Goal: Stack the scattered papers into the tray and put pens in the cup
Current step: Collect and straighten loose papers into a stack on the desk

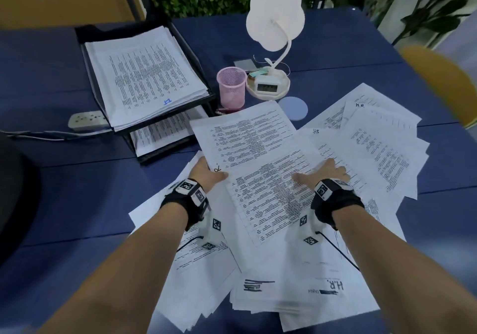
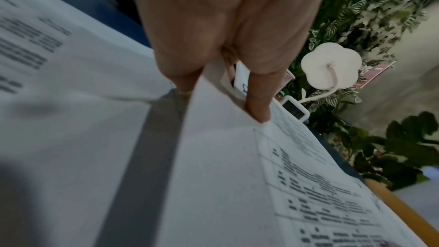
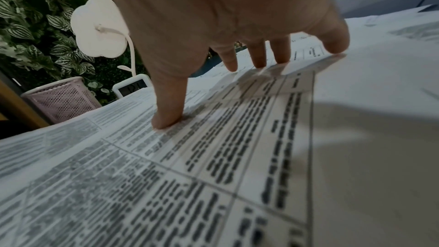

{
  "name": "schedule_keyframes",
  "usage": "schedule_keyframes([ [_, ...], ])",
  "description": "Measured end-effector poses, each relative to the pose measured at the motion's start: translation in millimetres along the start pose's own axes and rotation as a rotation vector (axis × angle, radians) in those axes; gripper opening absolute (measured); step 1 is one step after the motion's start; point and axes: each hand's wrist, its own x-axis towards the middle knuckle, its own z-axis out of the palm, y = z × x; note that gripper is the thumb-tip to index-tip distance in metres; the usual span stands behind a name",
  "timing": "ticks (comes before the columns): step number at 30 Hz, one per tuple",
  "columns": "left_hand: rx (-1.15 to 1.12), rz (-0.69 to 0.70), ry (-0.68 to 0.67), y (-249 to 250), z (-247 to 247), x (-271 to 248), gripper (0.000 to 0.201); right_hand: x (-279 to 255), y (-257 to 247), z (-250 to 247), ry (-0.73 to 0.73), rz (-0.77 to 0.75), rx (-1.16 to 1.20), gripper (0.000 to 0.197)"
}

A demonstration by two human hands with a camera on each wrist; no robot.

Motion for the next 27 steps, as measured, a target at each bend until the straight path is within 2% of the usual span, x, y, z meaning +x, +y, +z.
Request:
schedule_keyframes([
  [4, 0.027, 0.019, 0.028, -10.5, -7.8, -2.2, 0.057, 1.7, -2.1, 1.0, 0.032, 0.001, 0.011, 0.11],
  [8, -0.084, -0.061, 0.058, -24.8, -40.9, -4.3, 0.056, -3.6, -4.6, -0.2, 0.016, 0.011, 0.025, 0.106],
  [10, -0.07, -0.079, 0.042, -41.9, -59.3, 0.0, 0.066, -6.2, -6.3, -0.2, 0.014, -0.06, 0.029, 0.092],
  [12, -0.008, -0.117, 0.05, -60.4, -72.2, 5.6, 0.079, -10.3, -9.6, 1.3, 0.005, -0.154, 0.037, 0.065],
  [14, 0.116, -0.131, 0.051, -55.9, -75.5, -6.0, 0.067, -16.3, -14.9, 3.8, -0.013, -0.214, 0.028, 0.048],
  [15, 0.187, -0.126, 0.038, -49.1, -75.4, -14.1, 0.06, -19.5, -18.1, 4.8, -0.014, -0.233, 0.012, 0.046],
  [19, 0.293, -0.108, -0.058, -38.5, -76.7, -19.5, 0.053, -24.9, -29.6, 8.9, -0.031, -0.251, -0.045, 0.065],
  [21, 0.266, -0.097, -0.107, -37.0, -77.0, -20.4, 0.049, -23.7, -33.6, 8.9, -0.084, -0.248, -0.03, 0.07],
  [23, 0.221, -0.06, -0.094, -34.9, -74.1, -23.1, 0.039, -22.9, -35.8, 8.3, -0.142, -0.272, -0.008, 0.07],
  [25, 0.171, -0.04, -0.02, -34.5, -71.8, -22.9, 0.034, -22.8, -35.9, 8.1, -0.176, -0.303, -0.006, 0.061],
  [27, 0.193, -0.044, -0.01, -34.9, -73.9, -23.5, 0.033, -22.3, -35.9, 8.9, -0.17, -0.325, -0.017, 0.041],
])
